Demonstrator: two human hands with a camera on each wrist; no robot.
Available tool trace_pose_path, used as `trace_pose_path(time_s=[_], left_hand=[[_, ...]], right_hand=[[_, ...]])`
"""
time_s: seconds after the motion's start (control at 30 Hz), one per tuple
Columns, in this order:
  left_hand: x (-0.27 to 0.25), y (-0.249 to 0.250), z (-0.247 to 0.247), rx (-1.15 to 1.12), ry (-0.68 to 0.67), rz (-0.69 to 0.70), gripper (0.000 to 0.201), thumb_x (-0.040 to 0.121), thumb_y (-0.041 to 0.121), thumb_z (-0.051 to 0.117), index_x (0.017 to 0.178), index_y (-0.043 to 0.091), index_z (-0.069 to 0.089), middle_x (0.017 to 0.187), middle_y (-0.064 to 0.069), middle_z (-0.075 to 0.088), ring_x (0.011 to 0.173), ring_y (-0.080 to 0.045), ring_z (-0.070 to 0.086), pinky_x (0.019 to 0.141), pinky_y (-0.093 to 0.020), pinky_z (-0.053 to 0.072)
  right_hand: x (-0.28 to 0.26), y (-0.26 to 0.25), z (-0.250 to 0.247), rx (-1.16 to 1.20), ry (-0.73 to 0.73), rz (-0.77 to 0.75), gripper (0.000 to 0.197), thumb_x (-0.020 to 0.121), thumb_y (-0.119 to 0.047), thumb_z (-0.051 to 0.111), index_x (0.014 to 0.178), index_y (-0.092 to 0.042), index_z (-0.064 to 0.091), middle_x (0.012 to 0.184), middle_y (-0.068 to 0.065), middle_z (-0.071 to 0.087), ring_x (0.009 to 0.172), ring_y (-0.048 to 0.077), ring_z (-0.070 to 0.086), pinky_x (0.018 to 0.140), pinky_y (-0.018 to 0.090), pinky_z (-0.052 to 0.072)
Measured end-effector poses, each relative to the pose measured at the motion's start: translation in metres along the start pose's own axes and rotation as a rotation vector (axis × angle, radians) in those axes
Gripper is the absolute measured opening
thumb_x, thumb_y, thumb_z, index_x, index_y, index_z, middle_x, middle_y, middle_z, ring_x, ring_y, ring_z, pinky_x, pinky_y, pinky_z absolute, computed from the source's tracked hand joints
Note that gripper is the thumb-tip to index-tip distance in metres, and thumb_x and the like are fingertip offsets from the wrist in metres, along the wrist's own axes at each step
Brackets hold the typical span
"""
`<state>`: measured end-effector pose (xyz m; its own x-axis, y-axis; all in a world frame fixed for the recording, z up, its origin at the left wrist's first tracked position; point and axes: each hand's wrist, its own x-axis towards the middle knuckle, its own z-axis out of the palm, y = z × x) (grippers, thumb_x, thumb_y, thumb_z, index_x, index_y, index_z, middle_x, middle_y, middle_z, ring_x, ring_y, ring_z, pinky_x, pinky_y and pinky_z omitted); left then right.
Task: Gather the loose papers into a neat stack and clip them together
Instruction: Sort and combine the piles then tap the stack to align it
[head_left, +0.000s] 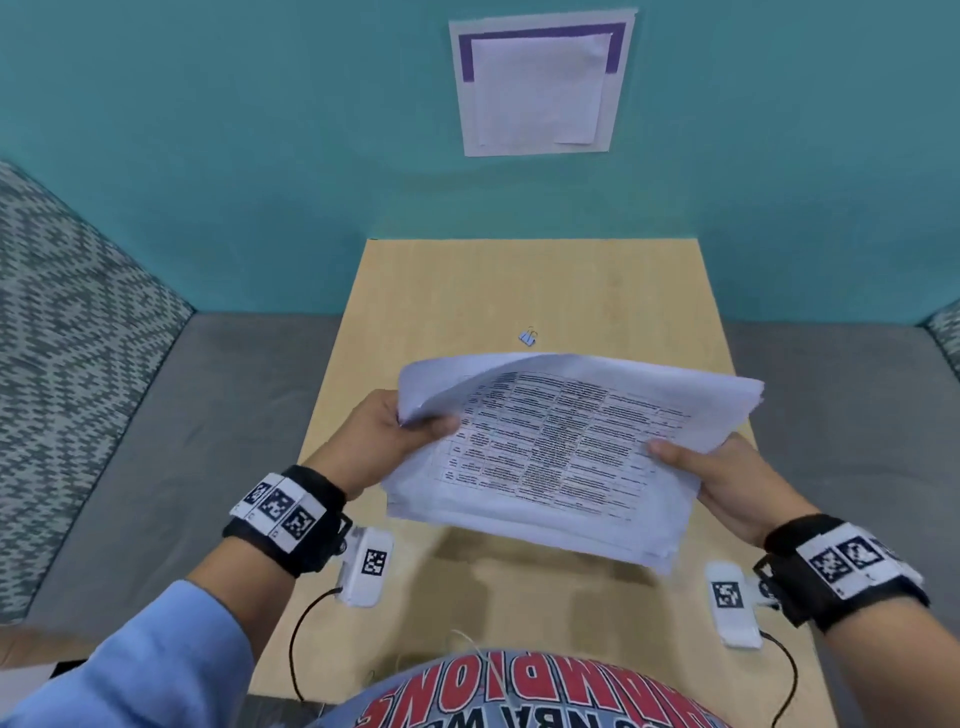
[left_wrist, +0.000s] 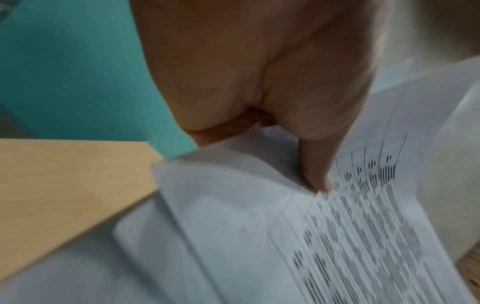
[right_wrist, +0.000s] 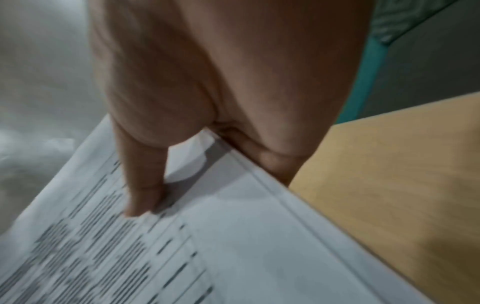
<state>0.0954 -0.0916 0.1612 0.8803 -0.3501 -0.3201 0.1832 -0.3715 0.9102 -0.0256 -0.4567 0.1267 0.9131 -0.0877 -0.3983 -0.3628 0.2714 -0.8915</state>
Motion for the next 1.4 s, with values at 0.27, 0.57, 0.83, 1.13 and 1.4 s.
trace_pose_path(time_s=[0.27,0.57,0.83,1.13,1.4], left_hand=[[0.017,-0.059,0.022,-0.120,0.116,-0.068,0.037,0.079,0.032,0.091,0.113,0.023,0.081,0.116,-0.006,0.083,0.108,-0.019,0.077,0.096,-0.040,0.058],[0.039,-0.116,0.035,0.072,0.124,-0.231,0.025,0.094,0.023,0.082,0.117,0.016,0.077,0.114,-0.002,0.081,0.108,-0.022,0.076,0.097,-0.045,0.062],[0.033,-0.104,0.030,0.024,0.102,-0.108,0.032,0.081,0.024,0.093,0.107,0.031,0.076,0.112,0.004,0.079,0.101,-0.015,0.074,0.085,-0.029,0.060],[0.025,-0.042,0.058,0.806,0.231,0.525,0.056,0.086,0.066,0.072,0.131,0.034,0.067,0.134,0.013,0.069,0.131,-0.011,0.060,0.125,-0.059,0.028],[0.045,-0.022,0.163,1.376,-0.197,0.608,0.076,0.093,0.020,0.068,0.162,0.020,0.036,0.130,-0.007,0.070,0.113,-0.034,0.068,0.095,-0.050,0.049]], right_hand=[[0.016,0.030,0.015,-0.321,0.279,-0.149,0.018,0.088,-0.021,0.081,0.102,-0.031,0.074,0.093,-0.017,0.079,0.084,-0.011,0.072,0.079,0.016,0.056],[0.037,0.083,0.009,-0.432,0.336,0.003,0.003,0.092,-0.025,0.078,0.094,-0.027,0.078,0.090,-0.002,0.080,0.087,0.021,0.074,0.077,0.037,0.058],[0.027,0.071,0.004,-0.460,0.242,-0.047,0.022,0.086,-0.016,0.083,0.103,-0.030,0.081,0.099,-0.010,0.081,0.093,0.006,0.073,0.081,0.024,0.052],[0.015,0.056,-0.002,-0.487,0.190,-0.124,0.021,0.089,-0.010,0.079,0.091,-0.030,0.083,0.094,-0.010,0.081,0.089,0.007,0.071,0.080,0.018,0.050],[0.011,0.038,0.011,-0.948,0.174,-0.203,0.026,0.087,-0.037,0.078,0.113,-0.034,0.078,0.105,-0.019,0.077,0.100,0.004,0.071,0.089,0.028,0.055]])
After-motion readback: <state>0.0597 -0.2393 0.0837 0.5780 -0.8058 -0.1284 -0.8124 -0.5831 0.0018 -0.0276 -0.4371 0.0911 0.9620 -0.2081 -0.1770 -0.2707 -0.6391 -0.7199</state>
